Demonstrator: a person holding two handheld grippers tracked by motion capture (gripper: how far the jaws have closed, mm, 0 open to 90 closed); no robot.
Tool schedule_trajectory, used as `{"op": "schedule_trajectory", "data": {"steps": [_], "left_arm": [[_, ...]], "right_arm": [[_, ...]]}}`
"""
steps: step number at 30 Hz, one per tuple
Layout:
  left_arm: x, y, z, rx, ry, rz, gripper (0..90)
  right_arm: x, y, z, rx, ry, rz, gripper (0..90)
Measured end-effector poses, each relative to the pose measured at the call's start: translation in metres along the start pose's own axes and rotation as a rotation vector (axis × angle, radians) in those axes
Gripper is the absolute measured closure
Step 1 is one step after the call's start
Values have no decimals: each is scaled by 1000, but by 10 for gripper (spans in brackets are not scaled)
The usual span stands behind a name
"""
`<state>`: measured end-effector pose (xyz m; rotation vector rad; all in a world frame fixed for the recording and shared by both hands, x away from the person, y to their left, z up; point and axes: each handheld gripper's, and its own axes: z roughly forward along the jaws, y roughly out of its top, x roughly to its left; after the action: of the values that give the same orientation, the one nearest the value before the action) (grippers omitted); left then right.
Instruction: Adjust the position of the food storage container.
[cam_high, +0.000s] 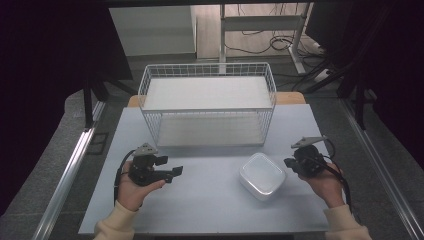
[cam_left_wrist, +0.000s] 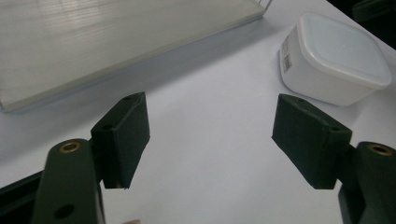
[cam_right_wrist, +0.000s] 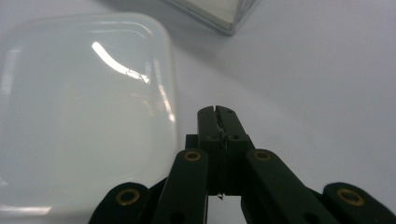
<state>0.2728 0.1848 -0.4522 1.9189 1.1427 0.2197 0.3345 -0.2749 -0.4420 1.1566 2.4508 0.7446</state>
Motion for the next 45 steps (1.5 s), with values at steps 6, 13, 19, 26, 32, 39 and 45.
{"op": "schedule_trajectory", "data": {"steps": [6,13,19,26,32,39,45], "left_arm": [[1,-1,1,3,0,-3,272],[-2,0,-1,-3,-3,4,272],[-1,0,-2,-3,-5,4,272],[0,0,-3,-6,-2,3,272],[0,0,-3,-7,-3,5,272],[1,-1,-4,-7,-4,4,272],[1,-1,-2,-2,-6,8,272]], "right_arm": [[5,-2,20,75,6,-35,898],[20,-4,13,84,50,-52,898],[30,-3,14,89,81,-45,898],[26,-9,23,127,79,-28,898],[47,-11,22,138,117,-57,898],[88,-6,27,142,173,-135,897],[112,4,38,115,214,-182,897]]}}
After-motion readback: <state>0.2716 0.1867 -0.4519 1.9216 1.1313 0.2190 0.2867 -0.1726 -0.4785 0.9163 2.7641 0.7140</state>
